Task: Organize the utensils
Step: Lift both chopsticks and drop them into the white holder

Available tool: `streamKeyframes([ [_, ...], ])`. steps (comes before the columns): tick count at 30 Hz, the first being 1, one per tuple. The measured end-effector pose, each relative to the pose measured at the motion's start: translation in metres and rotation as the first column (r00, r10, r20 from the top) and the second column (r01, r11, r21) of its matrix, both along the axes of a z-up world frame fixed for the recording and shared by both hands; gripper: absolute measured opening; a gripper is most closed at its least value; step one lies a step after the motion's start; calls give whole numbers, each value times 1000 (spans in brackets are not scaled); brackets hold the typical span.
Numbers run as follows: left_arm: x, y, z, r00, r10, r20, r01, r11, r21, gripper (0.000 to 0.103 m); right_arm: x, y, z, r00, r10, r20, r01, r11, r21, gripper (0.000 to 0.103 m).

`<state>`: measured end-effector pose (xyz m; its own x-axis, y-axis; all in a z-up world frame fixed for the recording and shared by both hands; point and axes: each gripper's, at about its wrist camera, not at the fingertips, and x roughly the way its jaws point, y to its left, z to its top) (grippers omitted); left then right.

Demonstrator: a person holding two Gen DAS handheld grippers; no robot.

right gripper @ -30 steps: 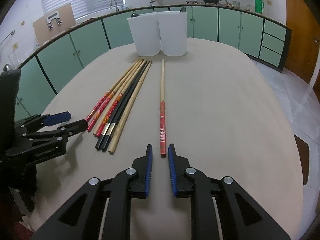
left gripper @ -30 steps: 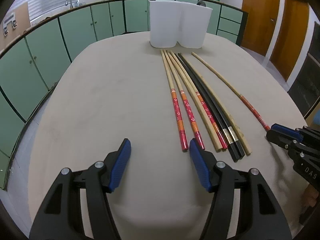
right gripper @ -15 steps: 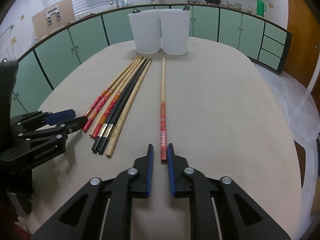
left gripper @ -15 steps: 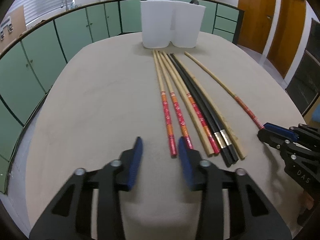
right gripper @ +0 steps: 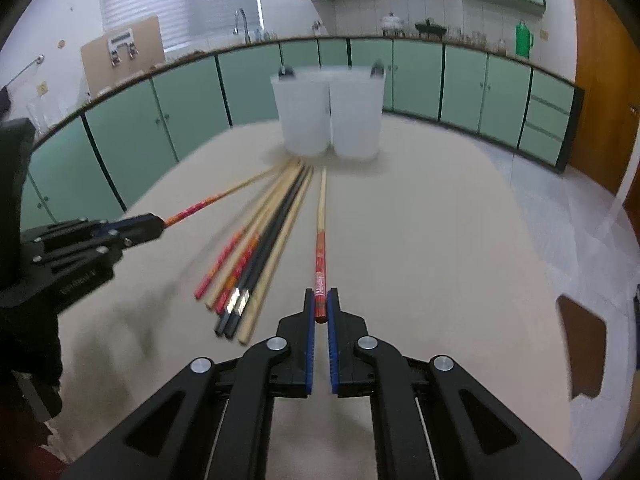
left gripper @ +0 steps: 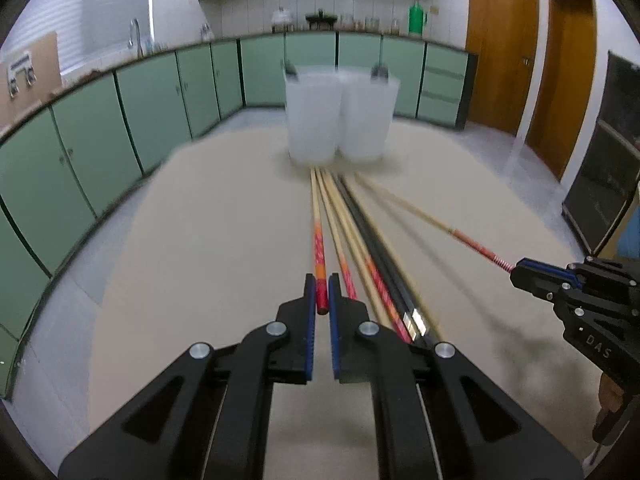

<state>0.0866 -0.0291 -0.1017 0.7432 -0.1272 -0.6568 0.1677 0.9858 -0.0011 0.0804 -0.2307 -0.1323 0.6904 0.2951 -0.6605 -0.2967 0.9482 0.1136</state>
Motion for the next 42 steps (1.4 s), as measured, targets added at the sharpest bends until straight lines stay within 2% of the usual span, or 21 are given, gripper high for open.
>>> streamKeyframes([
  [6,-3,7,63,990,-2,142,6,1000,-22,5,4,-14,53,997,-9,76,4,998,64,6],
  [12,11,6,104,973,-9,232,20,999,-43,5,23,-16,99,989,-8,146,-9,993,117,6],
  [25,62,-2,154,952,-40,304,73,992,-99,5,98,-4,177,971,68,230,-88,993,79,6],
  [37,104,-22,223,890,-46,453,111,987,-116,5,139,-7,250,945,81,316,-109,991,72,6],
  [42,135,-36,234,871,-31,490,100,989,-113,5,163,1,258,940,63,336,-78,996,34,5],
])
